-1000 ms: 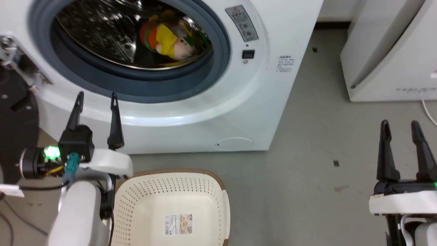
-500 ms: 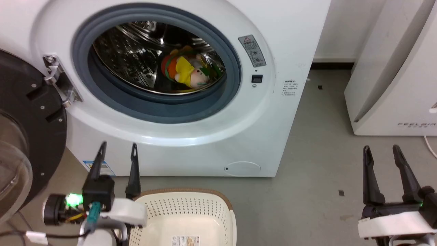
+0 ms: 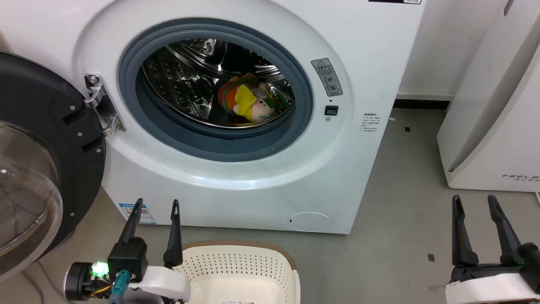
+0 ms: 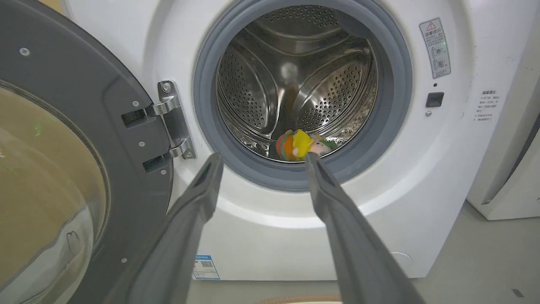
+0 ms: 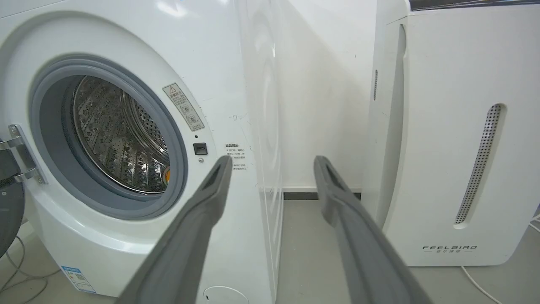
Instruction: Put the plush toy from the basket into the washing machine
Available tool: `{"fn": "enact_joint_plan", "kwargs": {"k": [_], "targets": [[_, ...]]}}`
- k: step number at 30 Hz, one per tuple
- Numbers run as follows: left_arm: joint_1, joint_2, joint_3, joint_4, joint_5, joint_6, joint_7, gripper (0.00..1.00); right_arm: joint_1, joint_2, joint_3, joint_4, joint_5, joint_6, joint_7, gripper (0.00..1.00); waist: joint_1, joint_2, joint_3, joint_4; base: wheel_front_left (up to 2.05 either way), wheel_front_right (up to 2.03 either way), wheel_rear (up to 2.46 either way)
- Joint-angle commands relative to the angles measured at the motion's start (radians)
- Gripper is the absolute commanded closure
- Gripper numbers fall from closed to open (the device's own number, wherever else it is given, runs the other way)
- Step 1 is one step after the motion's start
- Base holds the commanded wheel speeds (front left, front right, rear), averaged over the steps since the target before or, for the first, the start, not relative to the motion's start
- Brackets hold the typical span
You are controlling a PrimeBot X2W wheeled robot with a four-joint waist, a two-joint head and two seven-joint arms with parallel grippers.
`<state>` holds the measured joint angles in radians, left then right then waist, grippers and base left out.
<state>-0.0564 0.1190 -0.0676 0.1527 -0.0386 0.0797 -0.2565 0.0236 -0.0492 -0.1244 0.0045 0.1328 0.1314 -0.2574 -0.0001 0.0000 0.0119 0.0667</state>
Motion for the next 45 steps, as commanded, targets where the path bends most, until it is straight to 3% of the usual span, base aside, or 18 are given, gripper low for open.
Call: {"fn": "enact_joint_plan", "kwargs": {"k": [1, 45], "targets": [[0.000, -0.002, 0.001, 0.000, 0.000, -0.002, 0.000, 1.00, 0.000, 0.000, 0.000, 0.001, 0.000, 0.000, 0.000, 1.00, 0.0001, 0.0000, -0.001, 0.001, 0.00, 0.00, 0.00], [0.018, -0.024, 0.022, -0.050, 0.013, -0.028, 0.084, 1.00, -0.008, 0.000, 0.041, -0.001, -0.044, 0.000, 0.084, 1.00, 0.0001, 0.0000, -0.004, -0.021, 0.00, 0.00, 0.00]]}}
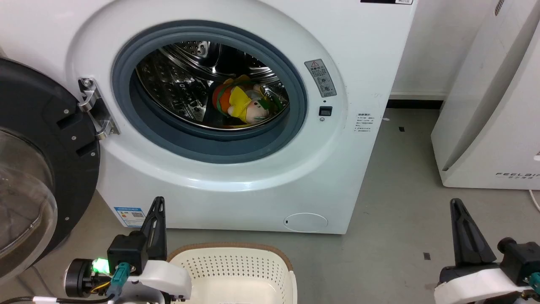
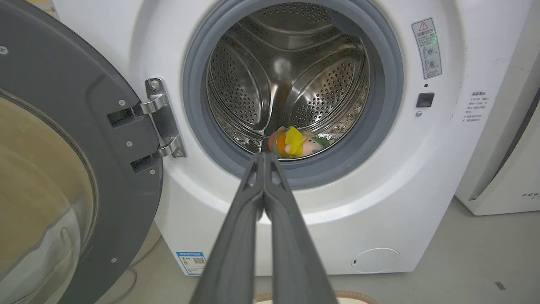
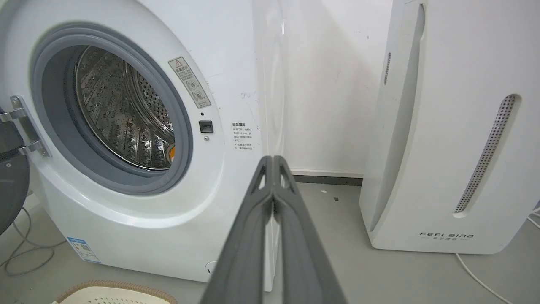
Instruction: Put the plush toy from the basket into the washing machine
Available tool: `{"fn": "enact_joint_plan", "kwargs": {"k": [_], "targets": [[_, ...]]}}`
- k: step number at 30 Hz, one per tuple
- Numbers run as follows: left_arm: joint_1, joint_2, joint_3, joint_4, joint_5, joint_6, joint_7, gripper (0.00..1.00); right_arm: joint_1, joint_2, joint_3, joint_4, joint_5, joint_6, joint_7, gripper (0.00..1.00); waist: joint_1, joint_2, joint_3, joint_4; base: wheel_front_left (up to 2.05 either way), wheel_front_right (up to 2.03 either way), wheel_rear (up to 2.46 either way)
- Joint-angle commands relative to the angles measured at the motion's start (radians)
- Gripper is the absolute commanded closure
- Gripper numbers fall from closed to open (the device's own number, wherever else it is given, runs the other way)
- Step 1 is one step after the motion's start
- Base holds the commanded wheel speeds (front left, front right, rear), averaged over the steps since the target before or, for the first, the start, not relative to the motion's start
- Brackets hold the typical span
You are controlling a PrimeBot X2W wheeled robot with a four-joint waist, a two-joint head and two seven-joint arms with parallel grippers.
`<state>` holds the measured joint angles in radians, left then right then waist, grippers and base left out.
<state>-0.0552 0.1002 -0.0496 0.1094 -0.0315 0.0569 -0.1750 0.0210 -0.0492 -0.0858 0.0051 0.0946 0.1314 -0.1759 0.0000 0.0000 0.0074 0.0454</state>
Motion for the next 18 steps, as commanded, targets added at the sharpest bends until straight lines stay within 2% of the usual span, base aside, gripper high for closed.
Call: {"fn": "enact_joint_plan", "kwargs": {"k": [1, 18], "targets": [[0.018, -0.006, 0.004, -0.008, 0.006, -0.005, 0.005, 1.00, -0.006, 0.000, 0.004, -0.002, -0.006, 0.000, 0.005, 1.00, 0.0000, 0.0000, 0.000, 0.000, 0.00, 0.00, 0.00], [0.025, -0.015, 0.014, -0.028, 0.011, -0.016, 0.040, 1.00, -0.009, 0.000, 0.021, -0.002, -0.024, 0.000, 0.040, 1.00, 0.0000, 0.0000, -0.002, -0.010, 0.00, 0.00, 0.00]]}}
